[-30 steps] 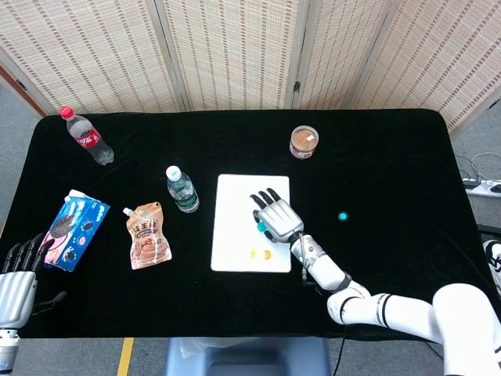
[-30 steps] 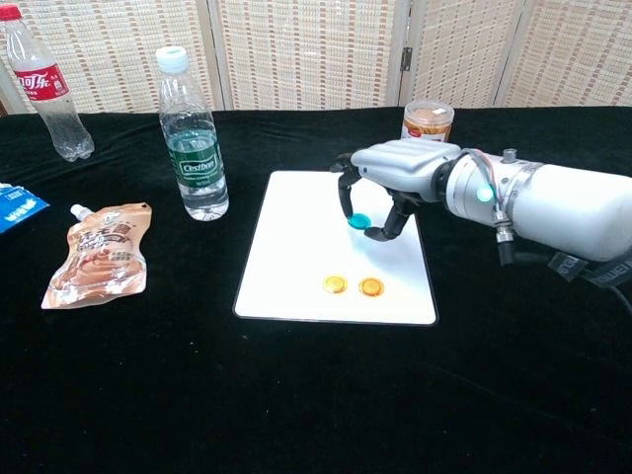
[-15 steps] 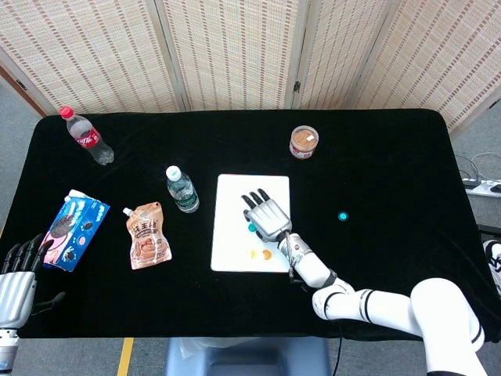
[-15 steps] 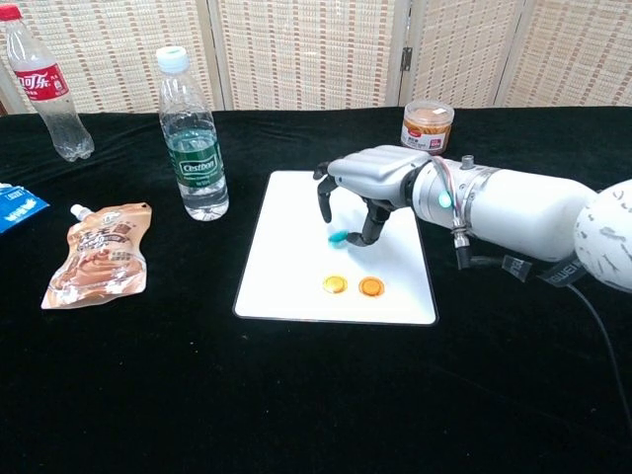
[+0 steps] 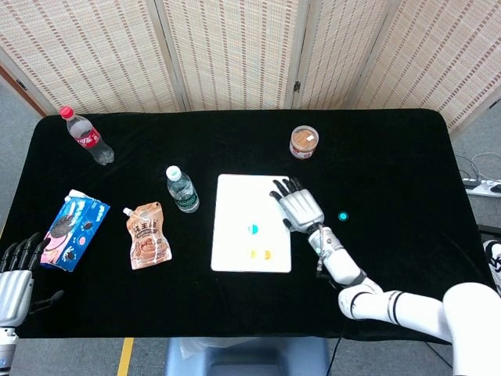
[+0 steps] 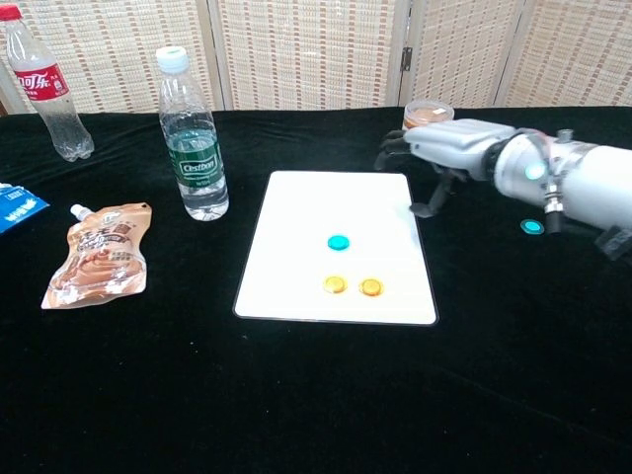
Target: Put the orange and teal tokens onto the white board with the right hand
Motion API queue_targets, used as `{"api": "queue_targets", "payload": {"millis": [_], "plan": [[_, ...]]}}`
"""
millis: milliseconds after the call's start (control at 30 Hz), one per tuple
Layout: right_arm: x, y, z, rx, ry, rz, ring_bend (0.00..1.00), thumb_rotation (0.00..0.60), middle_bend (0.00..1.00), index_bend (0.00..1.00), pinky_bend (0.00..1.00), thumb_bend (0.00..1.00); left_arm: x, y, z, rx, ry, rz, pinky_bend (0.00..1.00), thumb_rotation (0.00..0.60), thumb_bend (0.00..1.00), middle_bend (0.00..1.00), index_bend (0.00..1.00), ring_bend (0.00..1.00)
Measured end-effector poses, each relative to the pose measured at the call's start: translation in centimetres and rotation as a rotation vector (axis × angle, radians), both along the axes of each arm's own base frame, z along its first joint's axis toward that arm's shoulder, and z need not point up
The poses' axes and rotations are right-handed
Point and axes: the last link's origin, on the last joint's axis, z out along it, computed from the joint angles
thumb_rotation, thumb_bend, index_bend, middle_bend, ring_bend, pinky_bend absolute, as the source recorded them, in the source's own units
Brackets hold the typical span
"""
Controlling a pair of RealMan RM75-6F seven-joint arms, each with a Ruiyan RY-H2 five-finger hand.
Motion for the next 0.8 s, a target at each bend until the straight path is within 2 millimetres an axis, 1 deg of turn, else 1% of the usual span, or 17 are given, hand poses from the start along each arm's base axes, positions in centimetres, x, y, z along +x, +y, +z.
{"api": "queue_targets", "payload": {"millis": [67, 100, 200, 300, 367, 533, 800], "plan": [[-1.9, 0.1, 1.3, -0.023, -0.001, -0.033, 0.00, 0.600, 0.07, 0.30, 0.00, 0.43, 0.1, 0.1, -0.1, -0.001, -0.002, -0.004, 0.00, 0.600, 0.17, 0.03, 0.12, 0.02], [-3.1, 0.3, 2.1, -0.035, 0.002, -0.054, 0.00, 0.600, 0.07, 0.31, 0.00, 0.43, 0.1, 0.1, -0.1, -0.003, -0.002, -0.006, 0.00, 0.600, 0.17, 0.03, 0.12, 0.02], [-6.0, 0.9, 3.6, -0.051, 0.025, -0.099, 0.00, 0.600, 0.07, 0.33, 0.00, 0.43, 0.4, 0.2, -0.3, -0.009, -0.004, -0.017, 0.00, 0.600, 0.17, 0.03, 0.12, 0.02], [-8.3, 1.5, 4.4, -0.060, 0.044, -0.139, 0.00, 0.600, 0.07, 0.34, 0.00, 0.43, 0.7, 0.2, -0.4, -0.011, -0.007, -0.026, 0.00, 0.600, 0.17, 0.03, 0.12, 0.02], [-9.4, 1.6, 4.7, -0.066, 0.050, -0.162, 0.00, 0.600, 0.07, 0.34, 0.00, 0.43, 0.8, 0.3, -0.4, -0.011, -0.008, -0.029, 0.00, 0.600, 0.17, 0.03, 0.12, 0.02], [-11.2, 1.5, 4.9, -0.074, 0.071, -0.199, 0.00, 0.600, 0.07, 0.34, 0.00, 0.43, 1.1, 0.3, -0.5, -0.013, -0.007, -0.039, 0.00, 0.600, 0.17, 0.03, 0.12, 0.02], [-13.2, 1.2, 4.1, -0.071, 0.095, -0.246, 0.00, 0.600, 0.07, 0.35, 0.00, 0.43, 1.0, 0.3, -0.4, -0.012, -0.004, -0.033, 0.00, 0.600, 0.17, 0.03, 0.12, 0.01]]}}
